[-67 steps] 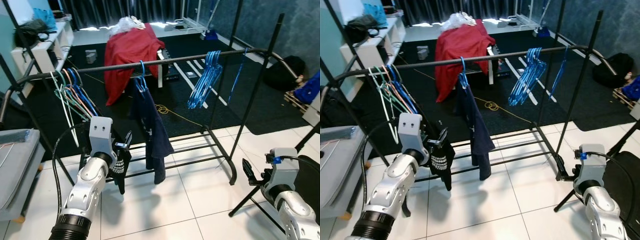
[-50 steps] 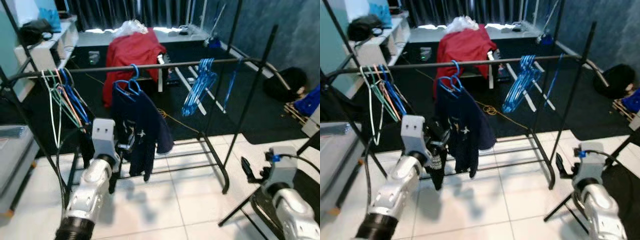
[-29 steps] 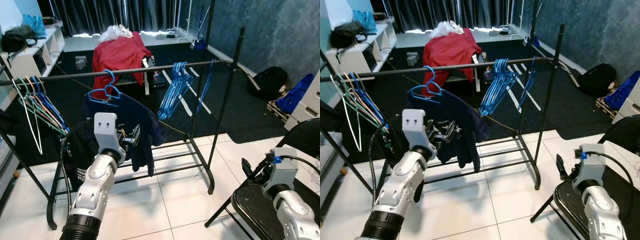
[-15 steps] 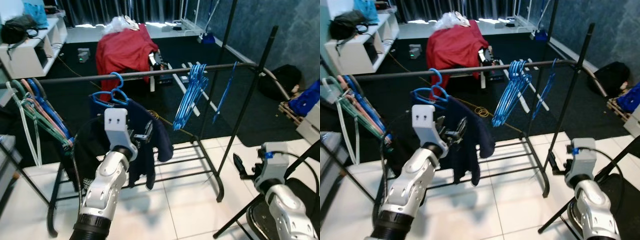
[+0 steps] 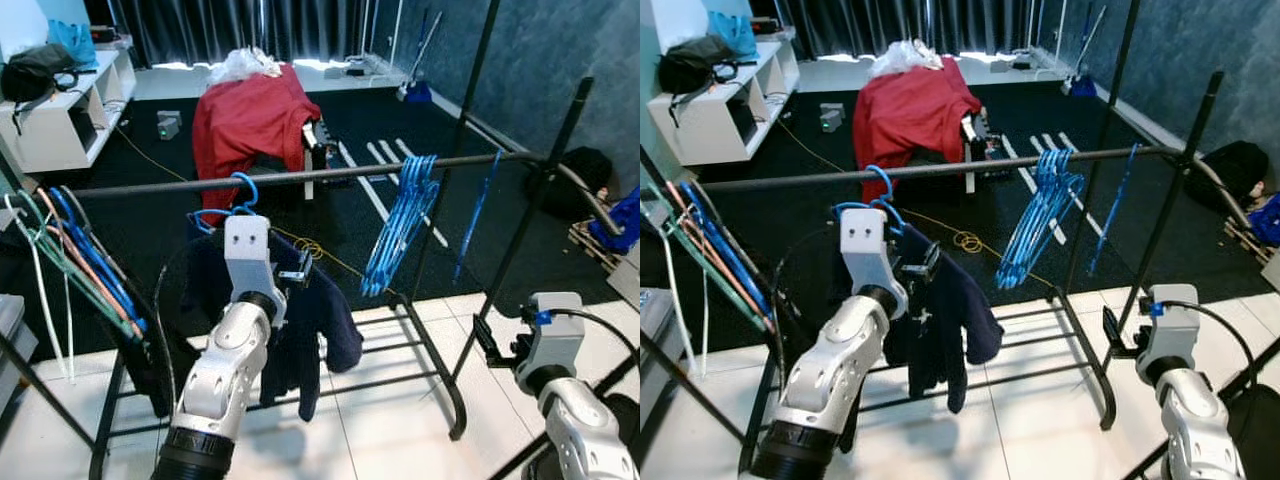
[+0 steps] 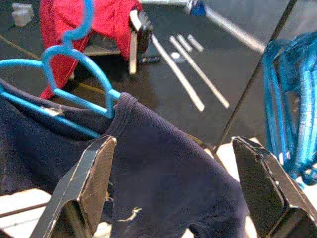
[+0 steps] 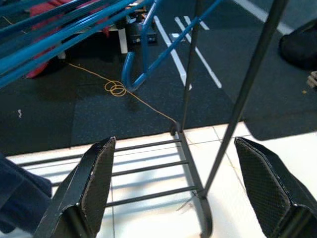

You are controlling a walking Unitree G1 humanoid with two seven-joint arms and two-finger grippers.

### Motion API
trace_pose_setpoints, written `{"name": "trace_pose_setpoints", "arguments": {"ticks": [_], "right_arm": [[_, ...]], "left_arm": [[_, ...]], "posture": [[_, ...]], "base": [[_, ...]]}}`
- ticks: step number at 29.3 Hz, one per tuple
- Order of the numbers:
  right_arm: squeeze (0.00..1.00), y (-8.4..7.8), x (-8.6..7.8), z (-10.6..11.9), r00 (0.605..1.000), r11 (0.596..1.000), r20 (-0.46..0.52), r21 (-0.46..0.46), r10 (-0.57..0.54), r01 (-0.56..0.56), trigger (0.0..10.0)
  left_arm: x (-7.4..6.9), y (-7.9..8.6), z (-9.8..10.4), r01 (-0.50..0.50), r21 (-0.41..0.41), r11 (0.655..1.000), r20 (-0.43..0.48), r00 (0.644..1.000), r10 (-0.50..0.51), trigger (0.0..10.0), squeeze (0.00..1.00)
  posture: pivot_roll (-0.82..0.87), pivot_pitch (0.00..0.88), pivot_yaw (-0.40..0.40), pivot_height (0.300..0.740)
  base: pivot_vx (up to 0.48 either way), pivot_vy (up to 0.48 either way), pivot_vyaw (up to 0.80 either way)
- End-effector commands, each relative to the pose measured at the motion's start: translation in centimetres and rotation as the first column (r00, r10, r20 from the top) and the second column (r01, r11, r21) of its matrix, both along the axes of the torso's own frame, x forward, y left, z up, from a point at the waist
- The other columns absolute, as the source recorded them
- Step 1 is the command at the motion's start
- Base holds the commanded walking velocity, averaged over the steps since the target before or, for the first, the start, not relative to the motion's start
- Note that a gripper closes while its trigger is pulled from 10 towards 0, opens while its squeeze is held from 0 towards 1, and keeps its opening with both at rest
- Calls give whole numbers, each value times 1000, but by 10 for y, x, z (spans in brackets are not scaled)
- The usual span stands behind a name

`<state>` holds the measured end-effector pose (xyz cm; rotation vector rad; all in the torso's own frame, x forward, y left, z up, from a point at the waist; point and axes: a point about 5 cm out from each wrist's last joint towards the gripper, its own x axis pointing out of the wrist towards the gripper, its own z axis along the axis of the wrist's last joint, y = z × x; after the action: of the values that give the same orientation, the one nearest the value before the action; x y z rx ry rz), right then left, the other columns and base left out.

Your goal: Hang hanger

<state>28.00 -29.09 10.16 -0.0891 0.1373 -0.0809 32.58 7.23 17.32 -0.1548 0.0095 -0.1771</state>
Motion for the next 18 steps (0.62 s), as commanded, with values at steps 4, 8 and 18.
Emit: {"name": "trace_pose_setpoints", "arguments": {"ticks": [4, 8, 18], "right_arm": [[0, -1, -1, 1, 1000, 1000, 2, 4, -10, 10, 10000], [0, -1, -1, 1, 1000, 1000, 4, 2, -12, 12, 10000], [0, -5, -4, 3, 999, 1000, 11, -5, -30, 30, 10000]], "left_arm": [[4, -4, 0, -13, 11, 1000, -34, 999, 13, 10000, 0], [5, -12, 1, 13, 46, 999, -60, 998, -11, 10000, 0], [4, -31, -15, -34, 77, 996, -264, 963, 53, 10000, 0]], "posture": [[-97, 54, 0, 740], [-99, 55, 1, 740], [-108, 59, 13, 740]], "base": [[296, 0, 0], [144, 0, 0], [0, 0, 0]]}}
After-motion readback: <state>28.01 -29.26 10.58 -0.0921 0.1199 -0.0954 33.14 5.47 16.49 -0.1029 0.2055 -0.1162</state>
